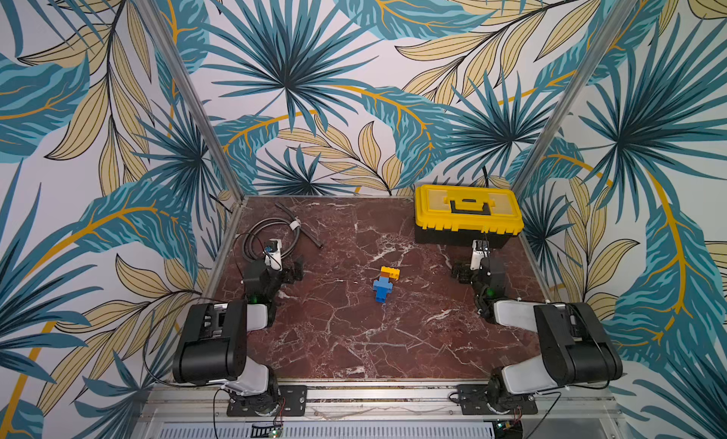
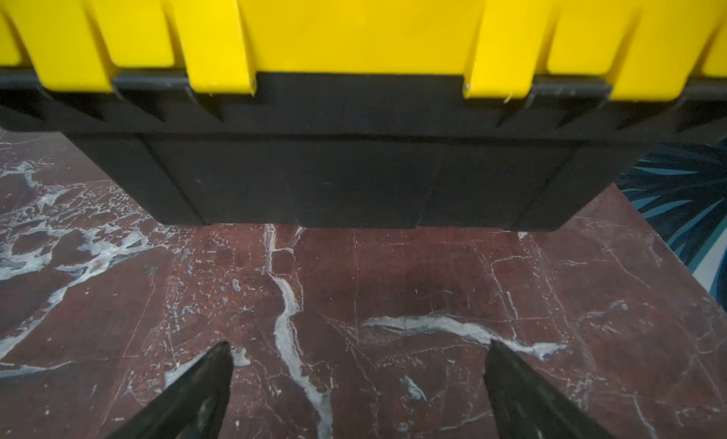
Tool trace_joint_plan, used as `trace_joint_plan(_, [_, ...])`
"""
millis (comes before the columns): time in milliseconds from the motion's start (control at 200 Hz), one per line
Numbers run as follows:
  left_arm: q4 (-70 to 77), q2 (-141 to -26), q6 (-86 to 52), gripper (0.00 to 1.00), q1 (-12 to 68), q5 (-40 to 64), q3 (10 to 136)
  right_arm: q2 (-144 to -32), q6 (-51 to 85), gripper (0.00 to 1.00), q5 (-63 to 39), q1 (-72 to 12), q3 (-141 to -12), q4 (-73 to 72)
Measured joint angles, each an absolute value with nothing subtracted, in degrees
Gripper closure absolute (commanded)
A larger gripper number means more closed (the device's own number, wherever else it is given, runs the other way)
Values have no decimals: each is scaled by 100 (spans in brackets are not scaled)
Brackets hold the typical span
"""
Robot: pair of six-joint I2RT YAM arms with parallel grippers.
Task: Assemble the letter f with lego
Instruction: Reset both arms
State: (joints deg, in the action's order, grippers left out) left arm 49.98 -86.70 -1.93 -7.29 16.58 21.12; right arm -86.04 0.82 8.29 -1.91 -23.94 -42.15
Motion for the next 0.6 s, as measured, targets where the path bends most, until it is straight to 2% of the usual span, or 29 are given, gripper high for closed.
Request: trace_joint_plan(601, [5002,-8676,-191,1,-729,1675,2115,-8604,82,1,832,-191,-2392,-4563])
